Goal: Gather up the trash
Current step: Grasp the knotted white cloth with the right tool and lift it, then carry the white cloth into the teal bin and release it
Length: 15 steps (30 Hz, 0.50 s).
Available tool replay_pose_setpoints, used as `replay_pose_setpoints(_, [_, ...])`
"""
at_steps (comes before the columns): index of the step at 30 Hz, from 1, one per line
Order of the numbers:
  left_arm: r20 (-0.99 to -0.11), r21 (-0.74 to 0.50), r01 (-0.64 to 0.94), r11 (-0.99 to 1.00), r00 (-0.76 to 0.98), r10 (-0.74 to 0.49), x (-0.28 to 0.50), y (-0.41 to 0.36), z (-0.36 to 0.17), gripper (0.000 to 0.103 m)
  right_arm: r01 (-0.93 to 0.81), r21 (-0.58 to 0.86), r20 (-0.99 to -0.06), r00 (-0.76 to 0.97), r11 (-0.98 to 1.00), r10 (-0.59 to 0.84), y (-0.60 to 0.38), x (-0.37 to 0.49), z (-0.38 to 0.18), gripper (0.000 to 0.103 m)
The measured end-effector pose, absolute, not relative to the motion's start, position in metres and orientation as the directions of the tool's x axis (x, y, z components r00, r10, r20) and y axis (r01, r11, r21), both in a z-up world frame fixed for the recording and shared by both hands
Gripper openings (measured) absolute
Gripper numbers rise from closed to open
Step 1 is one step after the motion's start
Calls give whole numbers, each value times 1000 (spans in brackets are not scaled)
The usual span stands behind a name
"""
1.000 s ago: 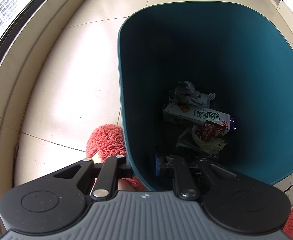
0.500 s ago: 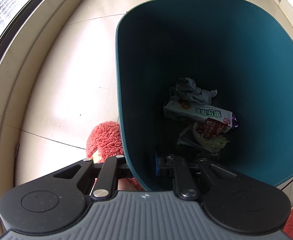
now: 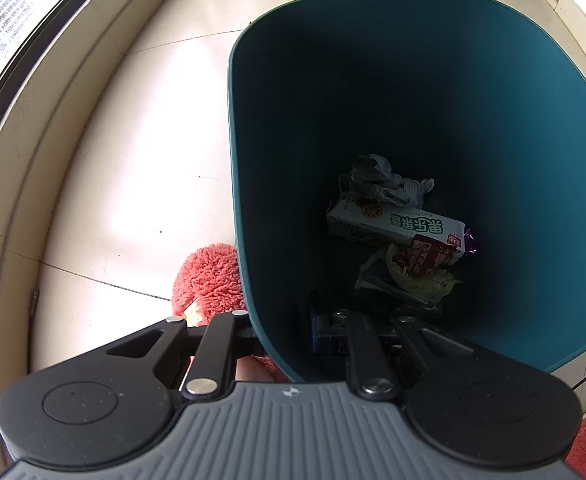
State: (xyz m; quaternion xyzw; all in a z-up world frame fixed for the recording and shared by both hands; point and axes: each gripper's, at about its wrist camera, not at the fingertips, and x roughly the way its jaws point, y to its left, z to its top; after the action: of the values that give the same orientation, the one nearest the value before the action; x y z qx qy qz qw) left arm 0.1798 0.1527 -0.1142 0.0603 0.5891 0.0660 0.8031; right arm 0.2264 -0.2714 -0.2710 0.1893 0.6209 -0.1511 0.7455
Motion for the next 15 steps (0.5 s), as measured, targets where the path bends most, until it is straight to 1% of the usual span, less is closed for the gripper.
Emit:
replay_pose_setpoints(2, [-937,175,-36,984,300,177,179,153,-115,16,443,102,-981,195,890,16,-268,228,-257,31])
replay_pose_setpoints(11, [-923,189,-48,981,333,194,176,152,-106,16,250,72,-961,276,966,0,-220,237,-171,31])
replay_pose_setpoints(15, [-915,199,-48,979,348,203,175,153,-103,16,168,86,-945,327,982,27,-194,233,-135,30])
